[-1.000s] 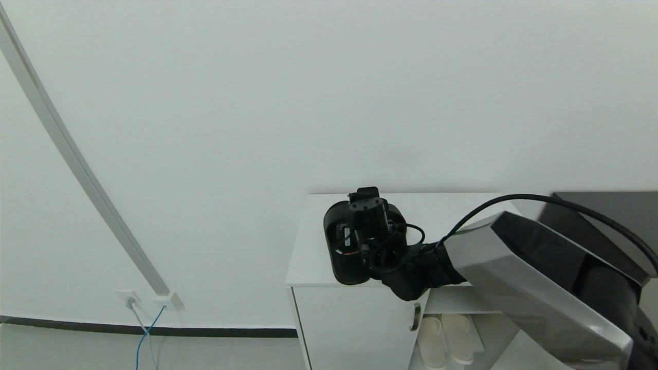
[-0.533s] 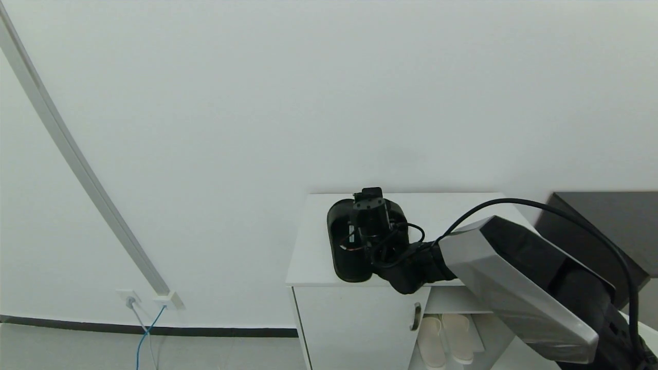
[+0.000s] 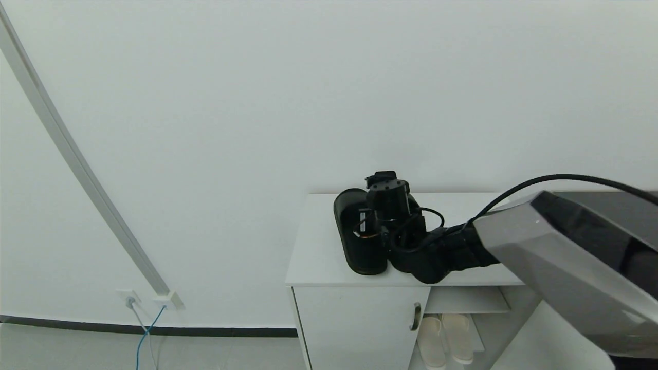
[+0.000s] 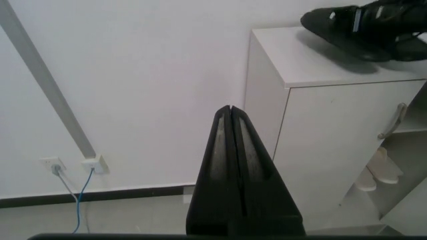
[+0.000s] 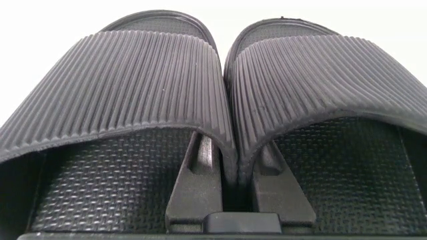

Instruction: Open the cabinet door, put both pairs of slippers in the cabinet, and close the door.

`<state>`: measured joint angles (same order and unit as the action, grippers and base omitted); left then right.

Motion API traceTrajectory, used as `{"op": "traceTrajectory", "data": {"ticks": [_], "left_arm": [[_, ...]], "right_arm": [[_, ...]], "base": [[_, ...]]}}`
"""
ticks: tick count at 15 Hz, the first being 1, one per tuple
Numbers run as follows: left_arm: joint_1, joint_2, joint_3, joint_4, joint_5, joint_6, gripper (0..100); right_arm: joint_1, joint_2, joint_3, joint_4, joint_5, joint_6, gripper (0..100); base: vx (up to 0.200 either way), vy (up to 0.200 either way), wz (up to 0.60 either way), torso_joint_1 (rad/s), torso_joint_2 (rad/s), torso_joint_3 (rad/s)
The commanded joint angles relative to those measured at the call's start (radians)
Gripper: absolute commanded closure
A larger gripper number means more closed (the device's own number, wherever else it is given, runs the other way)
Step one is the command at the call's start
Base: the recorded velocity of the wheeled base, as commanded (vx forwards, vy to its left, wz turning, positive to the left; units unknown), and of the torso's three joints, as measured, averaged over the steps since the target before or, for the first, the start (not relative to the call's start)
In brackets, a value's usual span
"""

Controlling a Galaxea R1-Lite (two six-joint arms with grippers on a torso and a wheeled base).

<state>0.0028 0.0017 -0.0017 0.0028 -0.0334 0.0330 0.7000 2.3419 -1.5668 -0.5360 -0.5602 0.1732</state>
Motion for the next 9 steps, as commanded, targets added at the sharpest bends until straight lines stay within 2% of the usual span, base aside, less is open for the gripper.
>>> {"op": "traceTrajectory", "data": {"ticks": [1,5,9], "left_arm": [[0.0,0.0,0.0,0.0,0.0,0.001,100],[0.0,0.0,0.0,-0.001,0.0,0.001,100],[0.0,0.0,0.0,0.0,0.0,0.001,100]], "right_arm": [[0.026,-0.388,0.329,-0.012,0.111,-0.031,100],[0.07,-0.69,0.654,-0.09,0.253,-0.098,100],[0.087,-0.845,0.835,-0.099,0.367,-0.11,100]], "base": [[0.0,0.0,0.0,0.0,0.0,0.0],[0.0,0.0,0.0,0.0,0.0,0.0],[0.0,0.0,0.0,0.0,0.0,0.0]]}}
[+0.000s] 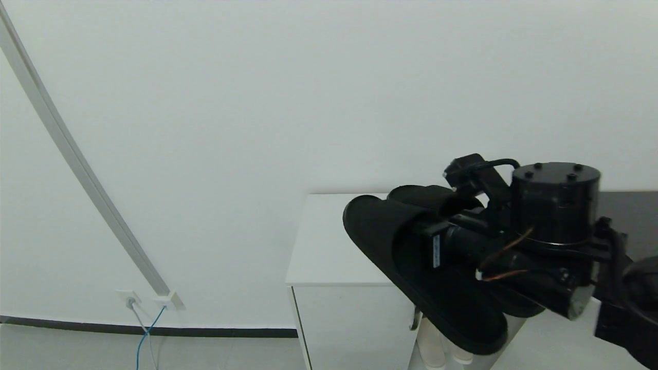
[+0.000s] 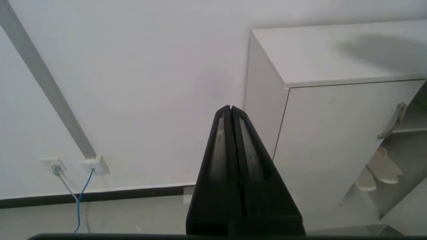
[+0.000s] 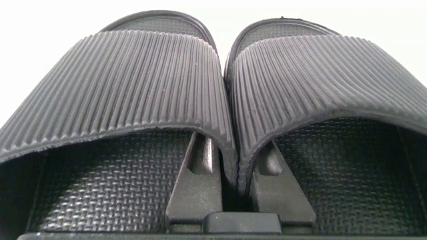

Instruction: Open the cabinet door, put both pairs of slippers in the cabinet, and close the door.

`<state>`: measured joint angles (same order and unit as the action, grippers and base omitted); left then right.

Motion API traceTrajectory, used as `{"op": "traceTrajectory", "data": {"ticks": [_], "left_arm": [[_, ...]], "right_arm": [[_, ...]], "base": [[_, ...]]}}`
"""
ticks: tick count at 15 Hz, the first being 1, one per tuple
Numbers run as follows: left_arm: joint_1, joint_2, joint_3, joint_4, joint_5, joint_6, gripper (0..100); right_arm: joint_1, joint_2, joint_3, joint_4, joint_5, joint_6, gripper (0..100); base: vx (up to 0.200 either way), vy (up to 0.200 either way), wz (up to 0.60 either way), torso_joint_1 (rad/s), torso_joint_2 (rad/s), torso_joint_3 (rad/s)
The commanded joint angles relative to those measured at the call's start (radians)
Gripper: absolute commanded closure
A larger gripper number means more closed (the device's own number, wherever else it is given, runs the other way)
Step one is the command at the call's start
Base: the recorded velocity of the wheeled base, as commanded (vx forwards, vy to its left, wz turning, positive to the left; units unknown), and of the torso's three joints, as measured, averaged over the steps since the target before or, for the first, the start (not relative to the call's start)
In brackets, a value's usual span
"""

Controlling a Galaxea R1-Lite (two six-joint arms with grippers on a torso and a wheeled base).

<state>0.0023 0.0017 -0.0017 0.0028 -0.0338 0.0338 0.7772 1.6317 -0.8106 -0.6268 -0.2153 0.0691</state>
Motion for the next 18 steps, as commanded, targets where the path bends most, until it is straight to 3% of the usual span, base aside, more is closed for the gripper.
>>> {"op": "traceTrajectory", "data": {"ticks": [1,5,8,16,18], "left_arm": [[0.001,0.0,0.0,0.0,0.0,0.0,100],[0.001,0.0,0.0,0.0,0.0,0.0,100],[0.001,0.0,0.0,0.0,0.0,0.0,100],[0.001,0.0,0.0,0.0,0.0,-0.002,100],[0.001,0.0,0.0,0.0,0.0,-0.002,100]], "right_arm": [[0.004,-0.13,0.088,-0.039,0.039,-0.045,100],[-0.003,-0.089,0.174,-0.226,0.093,-0.163,100],[-0.004,-0.076,0.176,-0.225,0.091,-0.152,100],[-0.001,-0.081,0.185,-0.226,0.091,-0.152,100],[-0.001,-0.082,0.188,-0.226,0.091,-0.152,100]], "base": [[0.0,0.0,0.0,0.0,0.0,0.0],[0.0,0.0,0.0,0.0,0.0,0.0],[0.0,0.0,0.0,0.0,0.0,0.0],[-0.2,0.0,0.0,0.004,0.01,0.002],[0.0,0.0,0.0,0.0,0.0,0.0]]}}
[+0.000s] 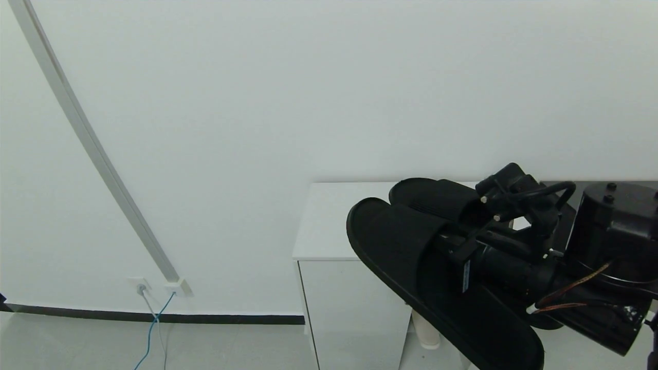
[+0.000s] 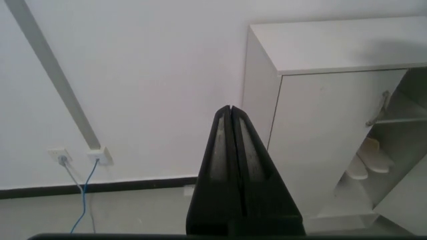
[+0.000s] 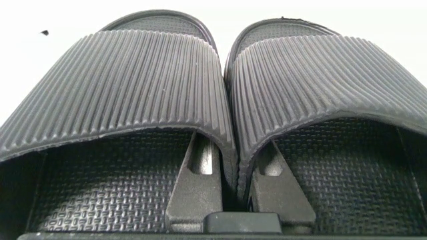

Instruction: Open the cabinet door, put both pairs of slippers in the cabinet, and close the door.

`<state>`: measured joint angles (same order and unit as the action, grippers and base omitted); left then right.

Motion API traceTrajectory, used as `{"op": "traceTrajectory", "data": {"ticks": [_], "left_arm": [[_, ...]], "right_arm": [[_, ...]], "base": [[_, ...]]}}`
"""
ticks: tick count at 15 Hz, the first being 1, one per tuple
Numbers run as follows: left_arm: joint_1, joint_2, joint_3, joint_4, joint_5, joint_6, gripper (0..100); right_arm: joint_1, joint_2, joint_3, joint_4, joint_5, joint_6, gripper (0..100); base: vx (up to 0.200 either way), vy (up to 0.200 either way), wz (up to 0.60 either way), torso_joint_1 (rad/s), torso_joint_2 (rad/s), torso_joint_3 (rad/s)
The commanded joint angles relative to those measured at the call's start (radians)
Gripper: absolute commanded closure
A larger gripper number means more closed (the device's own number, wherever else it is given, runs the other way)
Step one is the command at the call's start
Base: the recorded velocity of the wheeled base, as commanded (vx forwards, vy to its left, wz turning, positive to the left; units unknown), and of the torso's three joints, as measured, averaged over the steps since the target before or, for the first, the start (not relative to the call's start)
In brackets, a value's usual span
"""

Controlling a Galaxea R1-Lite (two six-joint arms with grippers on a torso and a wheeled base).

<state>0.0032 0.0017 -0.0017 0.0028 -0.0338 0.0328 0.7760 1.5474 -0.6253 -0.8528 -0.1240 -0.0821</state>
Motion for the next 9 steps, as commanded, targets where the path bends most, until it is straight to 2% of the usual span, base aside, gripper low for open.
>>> {"op": "traceTrajectory", "data": {"ticks": [1,9], "left_arm": [[0.0,0.0,0.0,0.0,0.0,-0.001,100],[0.0,0.0,0.0,0.0,0.0,-0.001,100]], "right_arm": [[0.0,0.003,0.003,0.0,0.0,-0.001,100],[0.0,0.042,0.003,0.0,0.001,-0.001,100]], "base": [[0.0,0.0,0.0,0.0,0.0,0.0],[0.0,0.0,0.0,0.0,0.0,0.0]]}}
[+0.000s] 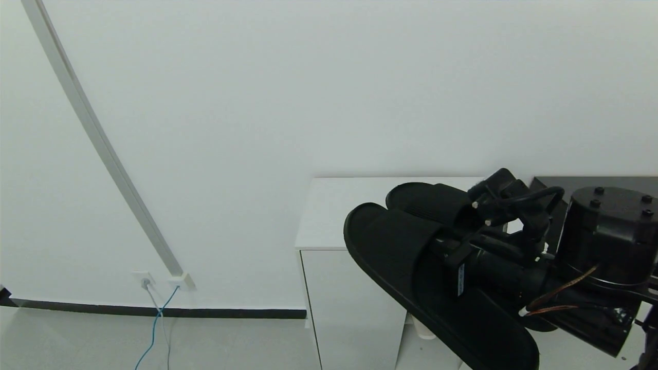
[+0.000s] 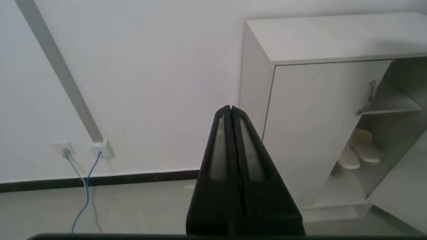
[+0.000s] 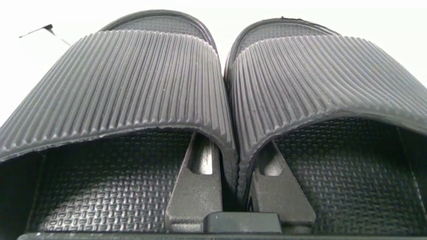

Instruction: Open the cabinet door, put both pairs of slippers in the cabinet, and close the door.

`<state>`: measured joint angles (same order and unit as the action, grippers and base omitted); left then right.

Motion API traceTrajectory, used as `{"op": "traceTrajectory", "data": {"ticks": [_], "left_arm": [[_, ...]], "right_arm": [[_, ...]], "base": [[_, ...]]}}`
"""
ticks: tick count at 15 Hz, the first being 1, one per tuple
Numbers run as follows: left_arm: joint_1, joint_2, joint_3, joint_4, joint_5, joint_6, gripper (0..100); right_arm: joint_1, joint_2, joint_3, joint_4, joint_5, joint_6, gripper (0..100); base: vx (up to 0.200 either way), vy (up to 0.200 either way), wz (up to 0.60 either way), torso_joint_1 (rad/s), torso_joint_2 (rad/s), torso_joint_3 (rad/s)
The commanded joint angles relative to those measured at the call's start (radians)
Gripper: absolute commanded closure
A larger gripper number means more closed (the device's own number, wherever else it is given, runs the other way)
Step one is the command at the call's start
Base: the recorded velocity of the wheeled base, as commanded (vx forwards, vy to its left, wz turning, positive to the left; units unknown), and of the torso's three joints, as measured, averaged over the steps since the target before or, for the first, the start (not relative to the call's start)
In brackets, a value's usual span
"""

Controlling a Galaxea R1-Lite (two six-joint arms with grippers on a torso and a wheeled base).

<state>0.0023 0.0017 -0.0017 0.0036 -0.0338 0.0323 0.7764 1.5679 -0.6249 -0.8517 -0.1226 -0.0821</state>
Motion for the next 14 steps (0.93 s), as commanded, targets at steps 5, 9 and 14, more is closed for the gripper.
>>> {"op": "traceTrajectory", "data": {"ticks": [5,9,14], "left_arm": [[0.001,0.0,0.0,-0.001,0.0,0.0,100],[0.001,0.0,0.0,-0.001,0.0,0.0,100],[0.001,0.0,0.0,-0.001,0.0,0.001,100]], "right_arm": [[0.0,0.034,0.008,-0.003,0.0,0.001,100],[0.0,0.034,0.007,-0.001,0.0,-0.001,100],[0.001,0.024,0.036,-0.003,0.006,0.001,100]], "base": [[0.0,-0.04,0.0,0.0,0.0,0.0],[0.0,-0.2,0.0,0.001,0.0,0.006],[0.0,-0.2,0.0,0.002,0.0,0.001]]}}
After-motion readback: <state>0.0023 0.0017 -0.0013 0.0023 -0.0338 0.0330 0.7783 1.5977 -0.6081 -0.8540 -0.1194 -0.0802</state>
